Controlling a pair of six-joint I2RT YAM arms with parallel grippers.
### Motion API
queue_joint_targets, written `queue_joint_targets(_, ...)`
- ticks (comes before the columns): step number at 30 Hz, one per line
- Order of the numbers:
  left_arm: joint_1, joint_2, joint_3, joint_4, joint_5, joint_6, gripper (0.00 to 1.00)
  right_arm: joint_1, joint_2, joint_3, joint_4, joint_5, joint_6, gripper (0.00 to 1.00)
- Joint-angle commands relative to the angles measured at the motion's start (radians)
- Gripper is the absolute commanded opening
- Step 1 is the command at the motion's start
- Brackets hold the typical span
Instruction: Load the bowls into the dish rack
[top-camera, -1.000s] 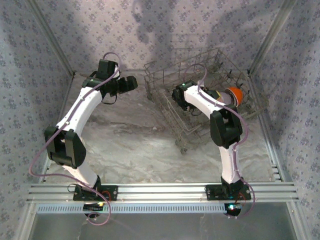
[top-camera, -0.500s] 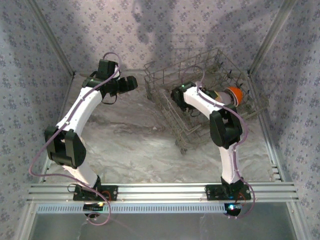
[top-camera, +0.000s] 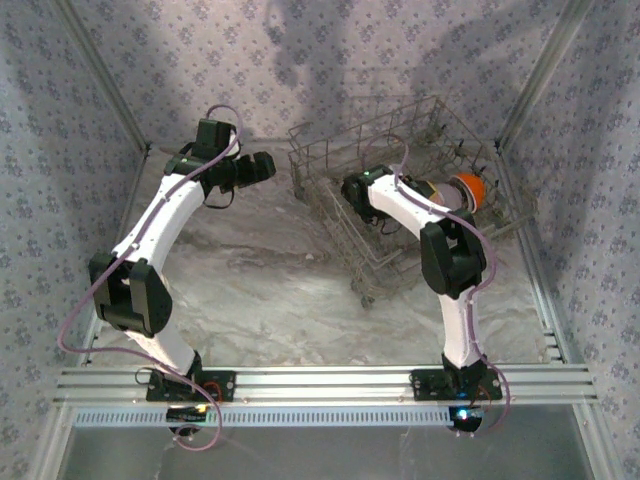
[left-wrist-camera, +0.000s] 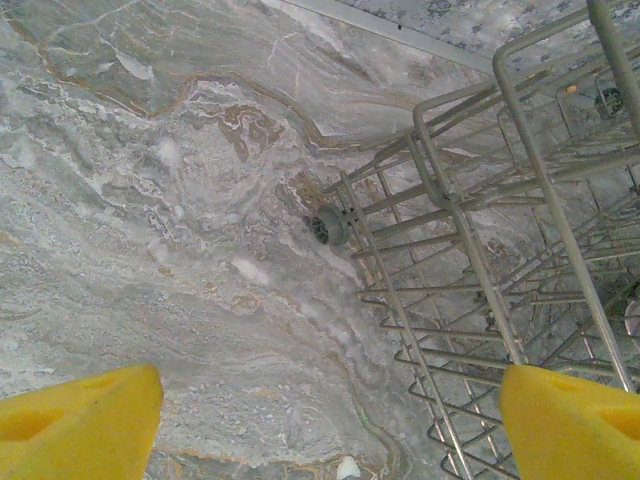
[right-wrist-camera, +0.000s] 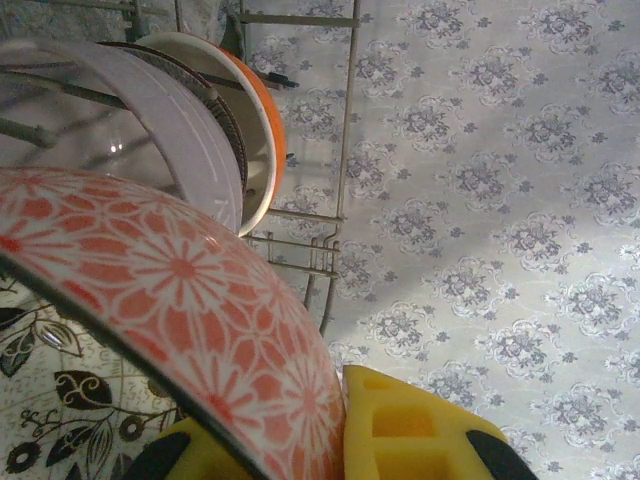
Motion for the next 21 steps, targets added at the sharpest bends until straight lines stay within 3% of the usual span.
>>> queue_joint_targets(1,0.007,-0.032,0.0,0.009,0.015,-0.002,0.87,-0.043,0.028,-0.025,0.093,-0.134,-0.023,0.07)
queue_joint_targets(5,0.008,-0.031,0.005,0.007,0.019,-0.006,0.87,-0.053,0.02,0.008,0.05,-0.113,0.01,0.0)
queue_joint_targets(15,0.006,-0.037,-0.003,0.02,0.033,-0.014,0.87,-0.075,0.06,0.116,-0.22,-0.134,0.276,0.0)
queue_joint_targets(21,0.007,-0.039,0.004,0.014,0.033,0.001,0.87,-0.069,0.1,0.163,-0.272,-0.131,0.308,0.0)
